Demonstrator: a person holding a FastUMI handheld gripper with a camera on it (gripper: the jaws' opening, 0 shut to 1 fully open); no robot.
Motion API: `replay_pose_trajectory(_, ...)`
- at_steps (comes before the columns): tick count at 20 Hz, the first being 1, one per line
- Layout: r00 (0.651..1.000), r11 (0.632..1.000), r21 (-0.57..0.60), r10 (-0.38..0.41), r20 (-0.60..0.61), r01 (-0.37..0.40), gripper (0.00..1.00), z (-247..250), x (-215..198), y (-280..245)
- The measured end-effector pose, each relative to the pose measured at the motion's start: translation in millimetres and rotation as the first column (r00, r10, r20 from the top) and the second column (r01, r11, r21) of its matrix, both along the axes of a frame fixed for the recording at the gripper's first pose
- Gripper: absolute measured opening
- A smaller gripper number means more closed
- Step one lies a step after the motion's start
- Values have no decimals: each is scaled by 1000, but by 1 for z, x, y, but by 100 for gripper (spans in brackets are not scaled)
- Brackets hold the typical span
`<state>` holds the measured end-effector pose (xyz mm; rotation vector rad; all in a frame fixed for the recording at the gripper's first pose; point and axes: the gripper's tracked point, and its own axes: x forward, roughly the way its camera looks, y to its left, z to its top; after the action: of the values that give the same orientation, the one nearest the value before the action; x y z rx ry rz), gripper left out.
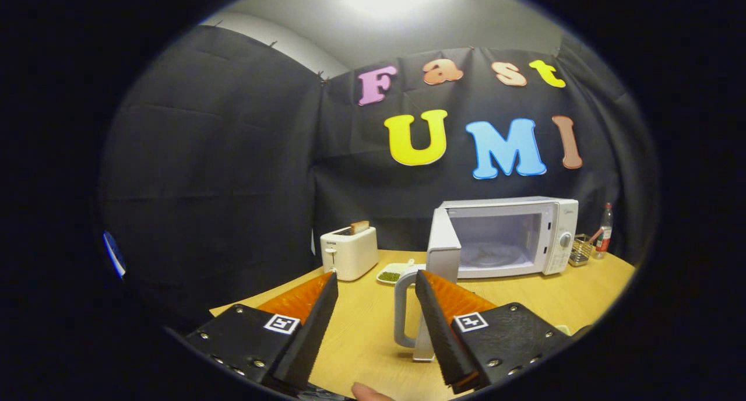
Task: Open the microwave, put the food inside, and close the microwave door.
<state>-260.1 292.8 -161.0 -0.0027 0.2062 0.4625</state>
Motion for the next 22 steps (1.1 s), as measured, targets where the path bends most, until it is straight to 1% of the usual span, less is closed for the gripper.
replay_pose_trajectory(1, 1000, 1000, -28, 12, -5, -12, 86, -4, -4, -18)
replay_pose_trajectory(3, 1000, 995, -102, 18, 2, -17, 86, -13, -8, -57)
replay_pose_trajectory(4, 1000, 988, -153, 9, 10, -7, 86, -19, -7, -81)
replay_pose_trajectory(6, 1000, 964, -266, -24, 12, 26, 86, -41, -4, -131)
replay_pose_trajectory(8, 998, 947, -319, -48, -35, 34, 86, -69, -5, -173)
replay_pose_trajectory(9, 997, 948, -318, -51, -65, 28, 86, -82, -8, -186)
replay_pose_trajectory(11, 987, 947, -318, -89, -132, 43, 86, -109, -11, -216)
replay_pose_trajectory(13, 973, 961, -274, -92, -210, 32, 86, -131, -15, -225)
replay_pose_trajectory(17, 938, 955, -288, -166, -305, 75, 86, -164, -12, -253)
replay_pose_trajectory(20, 917, 968, -238, -167, -362, 83, 86, -172, -10, -248)
replay_pose_trajectory(22, 907, 963, -256, -177, -382, 80, 89, -179, -9, -245)
